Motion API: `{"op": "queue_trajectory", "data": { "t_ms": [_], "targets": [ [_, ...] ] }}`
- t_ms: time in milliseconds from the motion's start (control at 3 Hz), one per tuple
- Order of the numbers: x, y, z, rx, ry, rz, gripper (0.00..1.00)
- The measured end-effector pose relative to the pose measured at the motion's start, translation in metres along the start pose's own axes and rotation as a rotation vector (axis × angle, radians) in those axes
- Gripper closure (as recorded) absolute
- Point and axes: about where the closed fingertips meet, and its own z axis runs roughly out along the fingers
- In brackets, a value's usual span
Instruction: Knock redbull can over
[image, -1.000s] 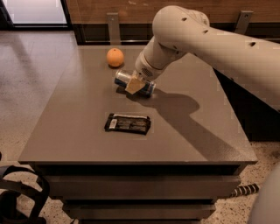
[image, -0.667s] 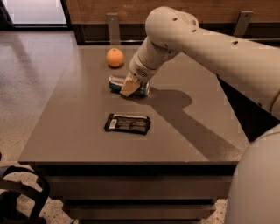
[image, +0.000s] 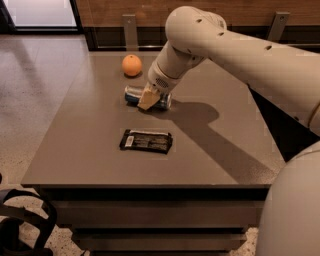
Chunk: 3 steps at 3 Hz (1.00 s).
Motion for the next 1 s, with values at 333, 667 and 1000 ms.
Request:
{"op": "queue_trajectory", "data": {
  "t_ms": [333,667,1000],
  "targets": [
    [-0.0004,0.0000,-0.0004,0.000,0.000,0.000,0.13],
    [-0.0005,0.0001,-0.0002,-0.001,0.000,0.000,0.00],
    [-0.0005,0.0001,-0.0002,-0.001,0.000,0.000,0.00]
  ]
}}
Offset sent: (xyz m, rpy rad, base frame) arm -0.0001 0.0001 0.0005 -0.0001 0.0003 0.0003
